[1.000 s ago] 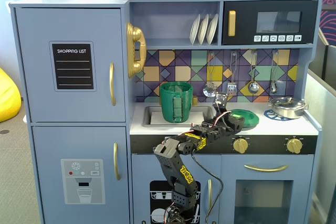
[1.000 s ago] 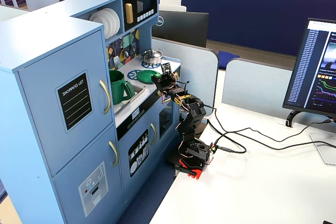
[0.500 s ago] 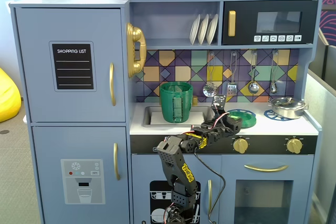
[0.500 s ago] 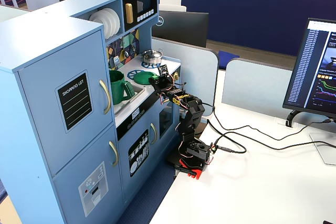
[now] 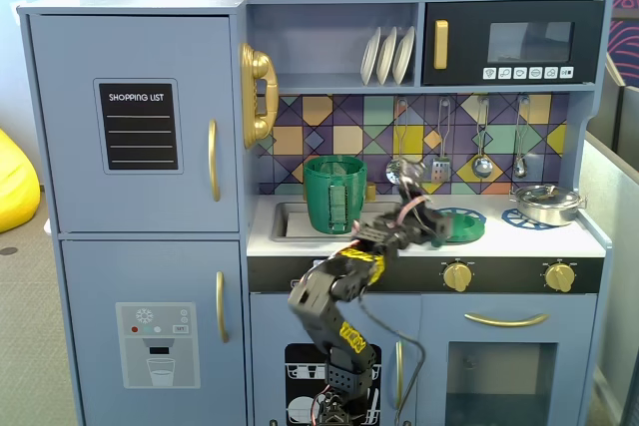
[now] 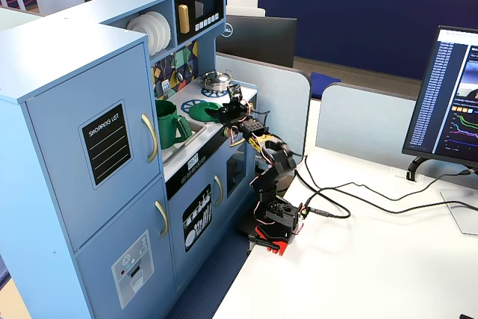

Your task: Take off the lid from the green recipient and place it on the counter

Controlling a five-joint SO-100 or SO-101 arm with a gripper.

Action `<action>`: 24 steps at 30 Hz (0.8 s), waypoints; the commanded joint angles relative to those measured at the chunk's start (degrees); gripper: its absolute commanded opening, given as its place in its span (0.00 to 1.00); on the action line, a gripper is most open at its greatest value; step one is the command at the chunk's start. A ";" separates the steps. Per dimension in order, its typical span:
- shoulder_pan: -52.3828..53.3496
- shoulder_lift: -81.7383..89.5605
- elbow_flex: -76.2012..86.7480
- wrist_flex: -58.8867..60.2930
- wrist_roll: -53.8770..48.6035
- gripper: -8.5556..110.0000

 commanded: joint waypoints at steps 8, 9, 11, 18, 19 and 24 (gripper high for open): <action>-10.63 37.09 0.44 58.36 -5.19 0.31; -11.87 39.29 3.34 59.24 -5.45 0.31; -14.06 42.80 8.96 59.85 -5.54 0.30; -20.04 50.01 30.23 53.70 -2.90 0.26; -20.39 50.71 33.75 50.27 -2.64 0.26; -23.47 51.86 43.95 43.33 -0.44 0.24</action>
